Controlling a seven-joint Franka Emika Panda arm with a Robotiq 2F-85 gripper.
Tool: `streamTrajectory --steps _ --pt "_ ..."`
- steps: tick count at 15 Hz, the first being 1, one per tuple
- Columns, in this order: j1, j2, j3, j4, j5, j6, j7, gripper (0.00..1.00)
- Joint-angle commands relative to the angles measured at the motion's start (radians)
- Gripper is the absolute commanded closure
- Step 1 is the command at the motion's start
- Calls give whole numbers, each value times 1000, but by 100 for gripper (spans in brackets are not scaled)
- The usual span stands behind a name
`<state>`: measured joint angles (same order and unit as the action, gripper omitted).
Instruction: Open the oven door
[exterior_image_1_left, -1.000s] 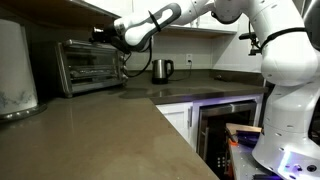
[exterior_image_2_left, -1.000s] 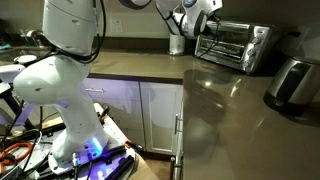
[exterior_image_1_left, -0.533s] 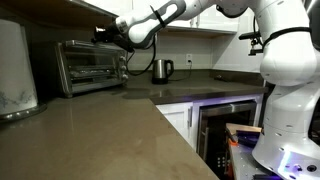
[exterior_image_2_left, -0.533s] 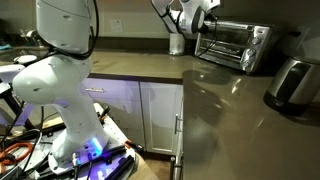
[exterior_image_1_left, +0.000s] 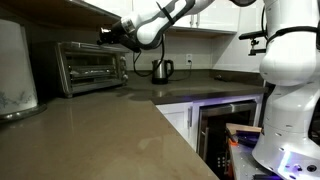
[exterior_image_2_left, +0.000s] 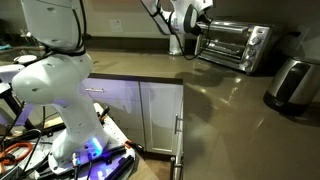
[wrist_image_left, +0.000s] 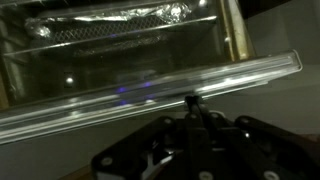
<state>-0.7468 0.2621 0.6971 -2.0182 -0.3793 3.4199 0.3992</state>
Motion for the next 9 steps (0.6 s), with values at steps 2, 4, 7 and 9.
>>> streamTrajectory --steps 2,4,7,9 --pt "2 -128 -16 -157 56 13 50 100" --pt "3 -165 -16 -196 67 7 58 100" --pt "6 -202 -13 -246 72 1 75 100" --pt "5 -224 -11 -276 69 -3 89 100"
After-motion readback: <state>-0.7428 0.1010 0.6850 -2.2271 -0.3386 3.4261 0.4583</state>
